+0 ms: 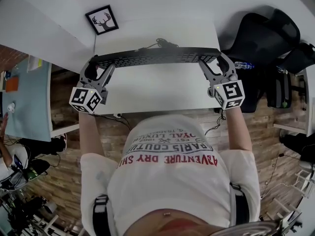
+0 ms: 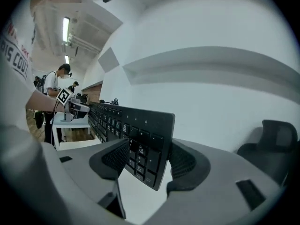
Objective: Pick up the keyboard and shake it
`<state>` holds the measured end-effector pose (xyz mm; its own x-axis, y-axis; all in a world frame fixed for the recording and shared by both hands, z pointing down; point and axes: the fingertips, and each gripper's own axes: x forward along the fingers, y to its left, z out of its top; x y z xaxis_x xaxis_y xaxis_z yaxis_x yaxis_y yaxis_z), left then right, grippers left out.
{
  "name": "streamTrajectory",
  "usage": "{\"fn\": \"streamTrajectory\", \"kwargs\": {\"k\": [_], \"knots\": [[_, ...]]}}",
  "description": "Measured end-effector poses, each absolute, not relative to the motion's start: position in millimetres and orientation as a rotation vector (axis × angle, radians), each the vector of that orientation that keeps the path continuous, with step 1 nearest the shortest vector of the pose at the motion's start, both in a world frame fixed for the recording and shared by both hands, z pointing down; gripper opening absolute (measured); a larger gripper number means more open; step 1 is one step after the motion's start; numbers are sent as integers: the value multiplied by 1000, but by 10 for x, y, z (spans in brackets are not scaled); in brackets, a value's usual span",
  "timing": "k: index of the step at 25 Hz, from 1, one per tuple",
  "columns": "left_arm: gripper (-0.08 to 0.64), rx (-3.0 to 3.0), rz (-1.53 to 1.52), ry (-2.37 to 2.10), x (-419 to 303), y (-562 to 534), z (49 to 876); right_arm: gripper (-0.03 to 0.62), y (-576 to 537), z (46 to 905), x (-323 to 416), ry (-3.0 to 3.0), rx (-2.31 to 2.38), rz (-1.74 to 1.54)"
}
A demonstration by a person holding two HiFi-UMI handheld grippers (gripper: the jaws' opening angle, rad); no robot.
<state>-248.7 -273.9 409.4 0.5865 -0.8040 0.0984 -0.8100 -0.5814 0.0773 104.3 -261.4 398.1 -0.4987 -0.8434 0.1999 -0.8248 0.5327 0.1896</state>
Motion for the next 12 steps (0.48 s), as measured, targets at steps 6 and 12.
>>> {"fn": "streamTrajectory", "kwargs": {"k": [6,12], "knots": [[328,2623,216,-1360,-2410,-2692,4377,275,-2592,4466,1124,-2467,1365,189],[328,2562,275,-1325,-2378,-2599,4626,275,-2486,4739,1149,-2437,1328,281]]}}
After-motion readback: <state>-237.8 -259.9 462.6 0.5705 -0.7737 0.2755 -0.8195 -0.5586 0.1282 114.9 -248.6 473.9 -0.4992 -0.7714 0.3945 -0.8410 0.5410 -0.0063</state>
